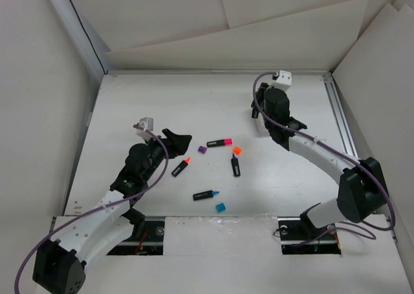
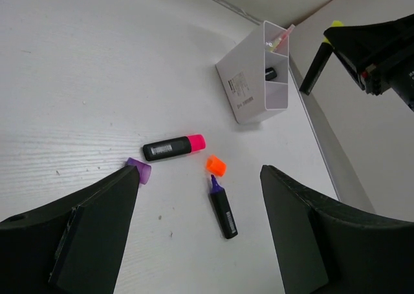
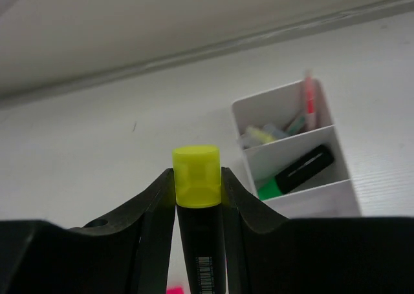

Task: Sort the stationery into containers
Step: Place the pen in the storage box.

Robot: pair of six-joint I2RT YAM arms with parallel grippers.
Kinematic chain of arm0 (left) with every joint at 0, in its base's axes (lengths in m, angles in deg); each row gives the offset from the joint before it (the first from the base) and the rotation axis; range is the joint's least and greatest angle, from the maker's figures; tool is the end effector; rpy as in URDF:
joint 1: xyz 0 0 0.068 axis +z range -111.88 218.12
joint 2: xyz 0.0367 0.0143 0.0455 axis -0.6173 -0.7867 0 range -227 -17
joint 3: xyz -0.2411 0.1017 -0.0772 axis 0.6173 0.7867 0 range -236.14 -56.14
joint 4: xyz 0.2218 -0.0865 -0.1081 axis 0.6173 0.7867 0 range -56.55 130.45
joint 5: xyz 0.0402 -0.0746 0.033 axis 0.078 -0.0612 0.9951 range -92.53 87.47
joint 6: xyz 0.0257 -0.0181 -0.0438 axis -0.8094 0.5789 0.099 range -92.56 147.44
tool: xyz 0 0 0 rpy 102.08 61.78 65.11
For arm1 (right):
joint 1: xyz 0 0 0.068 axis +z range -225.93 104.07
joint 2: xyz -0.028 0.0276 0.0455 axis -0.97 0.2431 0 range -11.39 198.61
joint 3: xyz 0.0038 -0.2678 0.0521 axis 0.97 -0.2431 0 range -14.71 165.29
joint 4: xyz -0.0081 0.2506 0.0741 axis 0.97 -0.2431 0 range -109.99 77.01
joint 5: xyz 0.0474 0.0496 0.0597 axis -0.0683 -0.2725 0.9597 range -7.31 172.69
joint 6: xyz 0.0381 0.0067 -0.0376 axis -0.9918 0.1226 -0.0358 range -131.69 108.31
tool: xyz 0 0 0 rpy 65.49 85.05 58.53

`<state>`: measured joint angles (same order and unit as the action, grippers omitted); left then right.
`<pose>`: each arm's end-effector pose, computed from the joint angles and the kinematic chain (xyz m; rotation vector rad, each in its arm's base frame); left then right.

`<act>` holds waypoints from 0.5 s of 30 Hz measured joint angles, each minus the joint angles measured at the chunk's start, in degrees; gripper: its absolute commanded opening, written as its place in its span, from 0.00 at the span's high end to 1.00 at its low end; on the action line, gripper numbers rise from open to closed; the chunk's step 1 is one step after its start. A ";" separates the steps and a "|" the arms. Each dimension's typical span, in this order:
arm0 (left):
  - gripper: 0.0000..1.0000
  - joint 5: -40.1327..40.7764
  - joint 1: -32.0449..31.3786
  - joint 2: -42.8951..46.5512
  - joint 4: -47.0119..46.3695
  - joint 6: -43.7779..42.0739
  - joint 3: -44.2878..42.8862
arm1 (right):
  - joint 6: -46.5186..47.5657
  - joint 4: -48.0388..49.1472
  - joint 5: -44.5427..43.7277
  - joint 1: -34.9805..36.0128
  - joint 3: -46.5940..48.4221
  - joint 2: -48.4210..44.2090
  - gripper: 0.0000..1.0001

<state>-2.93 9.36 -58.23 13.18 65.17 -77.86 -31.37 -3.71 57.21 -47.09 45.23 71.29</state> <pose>0.1596 -0.0877 0.2637 -0.1221 1.6278 -0.9116 0.3041 0.1499 0.3113 0.1723 1.7788 0.2079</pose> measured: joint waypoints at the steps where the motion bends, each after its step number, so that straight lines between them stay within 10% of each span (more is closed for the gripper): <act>1: 0.28 -0.57 0.00 -0.63 -0.46 0.00 0.00 | -0.37 2.36 -3.89 -0.24 -0.66 0.37 0.84; 15: 0.29 -4.37 0.00 -4.46 -3.06 -0.39 0.00 | 0.15 22.49 -32.61 -6.01 -1.84 16.33 0.88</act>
<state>-7.31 9.36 -62.69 10.12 64.78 -77.86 -31.22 18.78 24.60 -53.10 43.39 87.62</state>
